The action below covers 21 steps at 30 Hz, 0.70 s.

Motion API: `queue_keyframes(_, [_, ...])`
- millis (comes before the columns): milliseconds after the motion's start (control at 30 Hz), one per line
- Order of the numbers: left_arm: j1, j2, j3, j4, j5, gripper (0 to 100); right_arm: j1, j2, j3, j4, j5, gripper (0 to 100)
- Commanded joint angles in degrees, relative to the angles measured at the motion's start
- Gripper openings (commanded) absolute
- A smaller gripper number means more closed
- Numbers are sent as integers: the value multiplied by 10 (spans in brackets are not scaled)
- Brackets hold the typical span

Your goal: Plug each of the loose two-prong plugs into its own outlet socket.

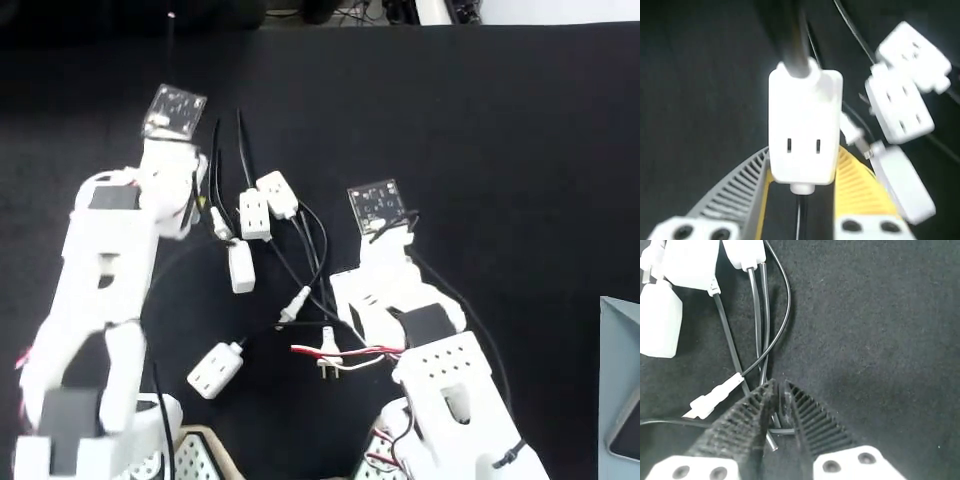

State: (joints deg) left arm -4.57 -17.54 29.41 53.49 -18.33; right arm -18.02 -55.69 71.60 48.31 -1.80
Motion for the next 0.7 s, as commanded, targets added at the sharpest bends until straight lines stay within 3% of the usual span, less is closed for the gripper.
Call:
queue_keyframes(0, [-5,120,-127,-50,1,29,9,-8,-3,-11,-4,14])
queue_keyframes(333, [8,384,-421,-56,1,29,9,-8,-3,-12,-2,14])
queue_keyframes(667, [55,539,-635,-53,-1,32,9,-8,-3,-12,0,14])
